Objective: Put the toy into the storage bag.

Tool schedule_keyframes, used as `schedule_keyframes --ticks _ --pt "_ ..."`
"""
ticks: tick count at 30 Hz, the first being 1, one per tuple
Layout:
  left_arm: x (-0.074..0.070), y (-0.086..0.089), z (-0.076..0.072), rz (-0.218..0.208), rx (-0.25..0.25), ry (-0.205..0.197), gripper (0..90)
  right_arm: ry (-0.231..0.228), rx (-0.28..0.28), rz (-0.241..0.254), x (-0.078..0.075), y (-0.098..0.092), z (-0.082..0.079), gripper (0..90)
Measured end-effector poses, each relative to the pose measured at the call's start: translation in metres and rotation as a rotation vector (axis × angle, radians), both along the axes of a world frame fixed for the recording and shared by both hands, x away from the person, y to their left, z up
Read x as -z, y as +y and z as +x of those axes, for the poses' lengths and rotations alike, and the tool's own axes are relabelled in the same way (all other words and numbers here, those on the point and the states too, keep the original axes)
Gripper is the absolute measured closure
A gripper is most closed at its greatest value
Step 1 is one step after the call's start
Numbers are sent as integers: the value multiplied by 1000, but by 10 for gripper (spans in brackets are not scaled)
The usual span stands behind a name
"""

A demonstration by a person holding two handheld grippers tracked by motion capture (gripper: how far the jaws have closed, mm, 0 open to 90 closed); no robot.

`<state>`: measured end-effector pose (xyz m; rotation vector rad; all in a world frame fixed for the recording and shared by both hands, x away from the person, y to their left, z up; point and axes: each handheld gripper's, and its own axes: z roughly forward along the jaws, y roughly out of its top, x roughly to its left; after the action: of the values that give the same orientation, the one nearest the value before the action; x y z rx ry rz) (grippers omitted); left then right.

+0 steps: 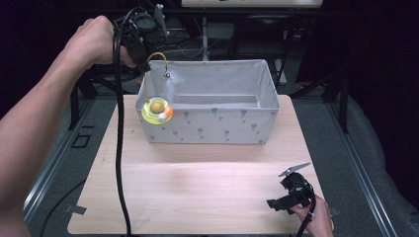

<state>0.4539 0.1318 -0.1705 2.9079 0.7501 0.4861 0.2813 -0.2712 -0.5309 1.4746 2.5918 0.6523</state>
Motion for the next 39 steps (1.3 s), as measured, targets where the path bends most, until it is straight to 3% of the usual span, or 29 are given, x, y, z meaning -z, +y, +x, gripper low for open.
schedule_keyframes --ticks 6,12,23,34,39 --pt "-3 0 9 0 -30 -9 877 -4 8 9 1 0 0 35" --pt "-1 -1 24 19 -70 13 877 4 3 8 1 0 0 35" --pt "-4 0 42 18 -121 14 878 4 1 18 1 0 0 35" --pt "-7 -3 60 21 -164 -17 877 8 1 20 1 0 0 35" --pt "-5 -2 70 2 -186 -36 878 10 -1 20 1 1 0 35"
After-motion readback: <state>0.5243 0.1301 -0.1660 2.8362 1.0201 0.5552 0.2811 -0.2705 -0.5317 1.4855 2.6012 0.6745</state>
